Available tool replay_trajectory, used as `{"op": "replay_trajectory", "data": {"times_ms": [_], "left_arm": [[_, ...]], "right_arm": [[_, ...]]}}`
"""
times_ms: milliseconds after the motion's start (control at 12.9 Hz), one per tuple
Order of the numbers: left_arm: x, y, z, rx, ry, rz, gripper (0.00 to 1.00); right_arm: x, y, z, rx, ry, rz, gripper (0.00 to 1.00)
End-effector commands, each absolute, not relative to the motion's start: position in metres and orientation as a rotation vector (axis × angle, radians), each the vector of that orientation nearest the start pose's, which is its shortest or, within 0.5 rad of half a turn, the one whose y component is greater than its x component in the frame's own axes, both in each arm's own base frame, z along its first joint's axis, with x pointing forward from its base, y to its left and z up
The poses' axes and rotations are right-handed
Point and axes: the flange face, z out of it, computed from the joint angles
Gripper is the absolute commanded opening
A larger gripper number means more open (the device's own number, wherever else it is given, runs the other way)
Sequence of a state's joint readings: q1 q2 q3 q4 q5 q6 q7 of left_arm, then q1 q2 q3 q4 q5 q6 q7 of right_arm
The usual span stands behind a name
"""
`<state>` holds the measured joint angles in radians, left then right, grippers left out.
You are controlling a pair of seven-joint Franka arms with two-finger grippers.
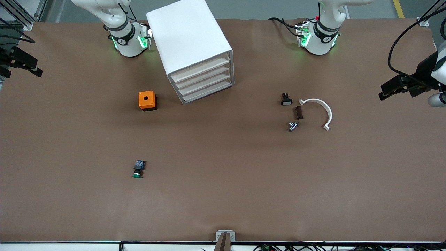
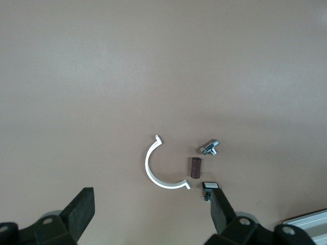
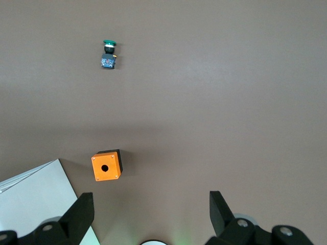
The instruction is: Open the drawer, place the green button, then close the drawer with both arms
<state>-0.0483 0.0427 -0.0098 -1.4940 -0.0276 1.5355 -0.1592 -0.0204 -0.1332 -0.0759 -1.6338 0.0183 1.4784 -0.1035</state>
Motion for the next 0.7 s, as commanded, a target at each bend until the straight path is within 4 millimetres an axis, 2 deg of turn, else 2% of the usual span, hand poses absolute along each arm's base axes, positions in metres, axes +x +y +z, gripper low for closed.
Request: {"op": "replay_trajectory", "data": {"times_ms": [0,388,621], "left_arm": [[0.560,-0.034,0.640,-3.158,-0.137,-0.014,1.00],[0.563,-0.031,0.633,-3.151,-0.147,0.012,1.00],[0.573,-0.012,0.617,-3.149,-0.217,0.048,1.00]], "right_arm": [[0.492,-0.050,0.660,-3.121,0.002,0.024,1.00],[0.493,-0.044,0.660,-3.115,-0.015,0.023,1.00],[0.493,-0.040,0.660,-3.112,-0.025,0.023,1.00]]}}
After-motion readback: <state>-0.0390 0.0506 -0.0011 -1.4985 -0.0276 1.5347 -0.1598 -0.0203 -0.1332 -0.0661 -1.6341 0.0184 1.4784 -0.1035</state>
